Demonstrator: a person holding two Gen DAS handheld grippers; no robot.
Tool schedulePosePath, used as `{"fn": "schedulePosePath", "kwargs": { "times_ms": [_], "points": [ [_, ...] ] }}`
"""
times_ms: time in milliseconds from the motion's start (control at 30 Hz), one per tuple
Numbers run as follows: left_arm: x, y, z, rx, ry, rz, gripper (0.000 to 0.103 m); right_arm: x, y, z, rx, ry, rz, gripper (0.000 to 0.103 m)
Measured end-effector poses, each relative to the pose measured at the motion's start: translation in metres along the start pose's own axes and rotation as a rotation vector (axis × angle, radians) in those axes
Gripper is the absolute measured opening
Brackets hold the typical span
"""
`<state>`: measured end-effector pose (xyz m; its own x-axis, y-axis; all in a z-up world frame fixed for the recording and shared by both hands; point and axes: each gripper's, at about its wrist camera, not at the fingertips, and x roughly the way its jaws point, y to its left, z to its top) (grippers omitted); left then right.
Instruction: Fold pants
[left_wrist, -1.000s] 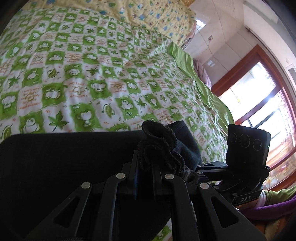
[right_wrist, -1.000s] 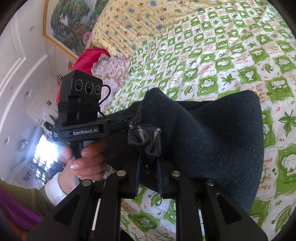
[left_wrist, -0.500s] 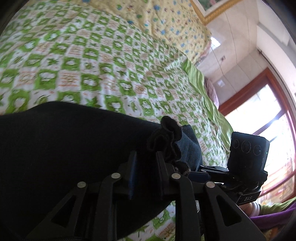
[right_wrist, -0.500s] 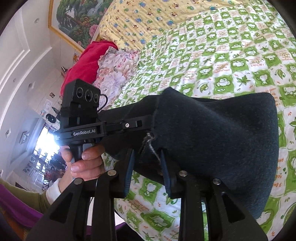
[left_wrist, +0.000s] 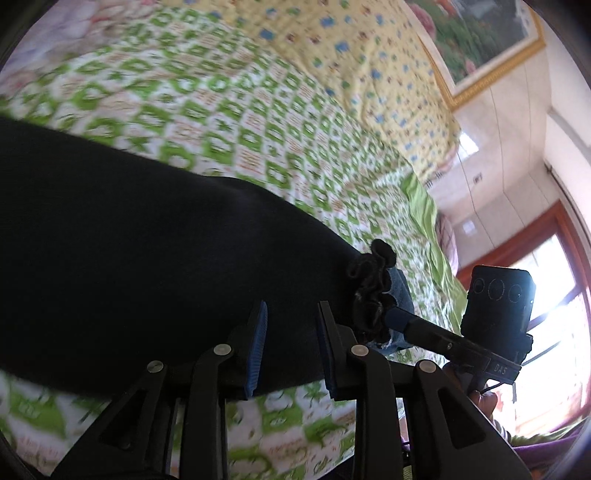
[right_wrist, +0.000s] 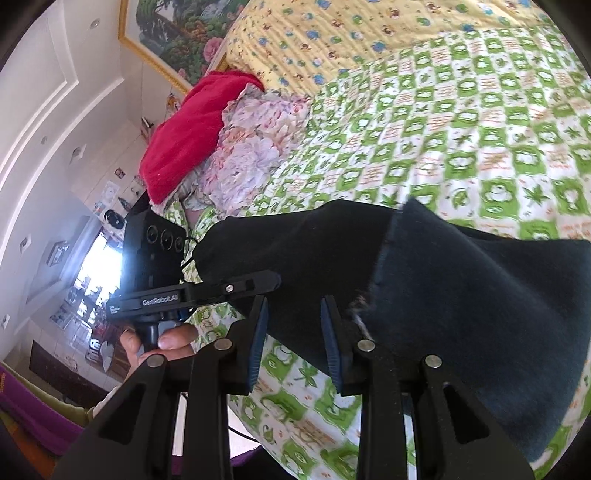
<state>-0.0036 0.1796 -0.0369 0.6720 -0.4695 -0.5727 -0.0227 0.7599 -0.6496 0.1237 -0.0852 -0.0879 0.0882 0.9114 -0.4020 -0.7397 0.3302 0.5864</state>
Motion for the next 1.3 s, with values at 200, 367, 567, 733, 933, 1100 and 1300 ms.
{"fn": "schedulePosePath", "kwargs": {
  "times_ms": [200, 367, 567, 733, 933, 1100, 1300],
  "points": [
    [-0.036, 0.015, -0.011, -0.066, -0.075, 0.037, 0.04, 0.014, 0.013, 0.009, -0.049, 0.02, 0.017, 0.04],
    [-0.069, 0.03, -0.02, -0.152, -0.156, 0.1, 0.048, 0.025, 0.023, 0.016, -0.084, 0.029, 0.026, 0.042],
    [-0.109, 0.051, -0.042, -0.331, -0.299, 0.213, 0.061, 0.047, 0.042, 0.029, -0.152, 0.066, 0.035, 0.048],
    [-0.129, 0.067, -0.049, -0.382, -0.34, 0.293, 0.064, 0.069, 0.062, 0.043, -0.23, 0.1, 0.052, 0.053],
    [-0.141, 0.087, -0.05, -0.45, -0.374, 0.339, 0.065, 0.1, 0.084, 0.06, -0.311, 0.147, 0.071, 0.06],
    [-0.142, 0.099, -0.046, -0.461, -0.368, 0.37, 0.065, 0.128, 0.095, 0.074, -0.361, 0.197, 0.073, 0.06],
    [-0.139, 0.115, -0.043, -0.509, -0.366, 0.352, 0.065, 0.159, 0.102, 0.089, -0.404, 0.259, 0.072, 0.06]
  ]
}}
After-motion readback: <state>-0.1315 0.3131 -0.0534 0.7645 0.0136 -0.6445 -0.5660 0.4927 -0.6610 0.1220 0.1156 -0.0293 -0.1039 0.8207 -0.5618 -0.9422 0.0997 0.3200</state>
